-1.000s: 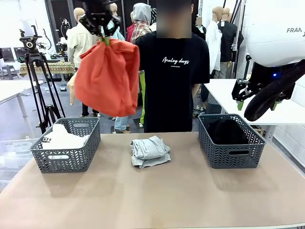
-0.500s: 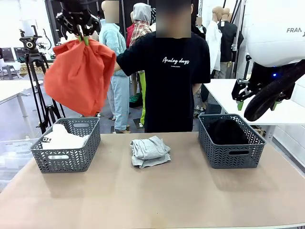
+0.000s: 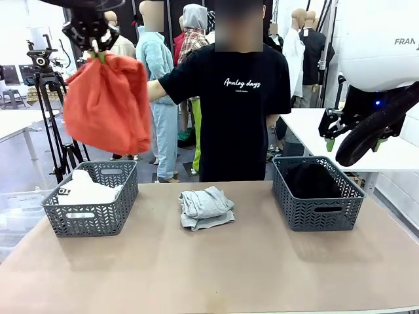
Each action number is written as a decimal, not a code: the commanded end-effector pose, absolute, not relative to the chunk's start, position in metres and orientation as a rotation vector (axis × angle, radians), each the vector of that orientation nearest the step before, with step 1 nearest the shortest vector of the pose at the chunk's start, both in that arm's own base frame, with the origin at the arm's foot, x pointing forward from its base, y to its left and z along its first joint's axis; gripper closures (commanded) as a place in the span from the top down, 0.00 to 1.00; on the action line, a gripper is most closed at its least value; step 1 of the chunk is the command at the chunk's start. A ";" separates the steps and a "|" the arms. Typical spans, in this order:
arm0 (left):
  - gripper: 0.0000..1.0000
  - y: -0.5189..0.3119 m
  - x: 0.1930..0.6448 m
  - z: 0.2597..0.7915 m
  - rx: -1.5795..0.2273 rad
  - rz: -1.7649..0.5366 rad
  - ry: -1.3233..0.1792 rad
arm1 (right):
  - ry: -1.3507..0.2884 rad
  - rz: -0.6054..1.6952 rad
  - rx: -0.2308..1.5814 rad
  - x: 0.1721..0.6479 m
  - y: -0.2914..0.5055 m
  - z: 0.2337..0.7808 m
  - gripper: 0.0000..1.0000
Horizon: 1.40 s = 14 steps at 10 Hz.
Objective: Sort the tops and bottoms.
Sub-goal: Sort the clothes according to human instructions.
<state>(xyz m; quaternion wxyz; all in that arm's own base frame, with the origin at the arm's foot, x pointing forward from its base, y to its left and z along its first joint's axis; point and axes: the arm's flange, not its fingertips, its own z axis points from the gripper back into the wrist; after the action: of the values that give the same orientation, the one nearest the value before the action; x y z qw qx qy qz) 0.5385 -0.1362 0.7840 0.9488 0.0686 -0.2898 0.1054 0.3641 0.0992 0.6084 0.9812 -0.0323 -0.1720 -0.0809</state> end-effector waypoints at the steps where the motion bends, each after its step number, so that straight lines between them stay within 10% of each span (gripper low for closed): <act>1: 0.00 -0.111 0.553 0.757 0.104 0.231 -0.573 | -0.342 -0.161 -0.083 0.365 0.100 0.610 1.00; 14: 0.00 -0.023 0.604 0.636 0.038 0.203 -0.381 | -0.342 -0.161 -0.083 0.365 0.100 0.610 1.00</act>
<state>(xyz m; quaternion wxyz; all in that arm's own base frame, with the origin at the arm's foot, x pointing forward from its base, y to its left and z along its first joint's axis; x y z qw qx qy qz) 0.6116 -0.0395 0.6326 0.9773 0.0358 -0.1793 0.1070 0.3641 0.0994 0.6083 0.9813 -0.0323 -0.1718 -0.0808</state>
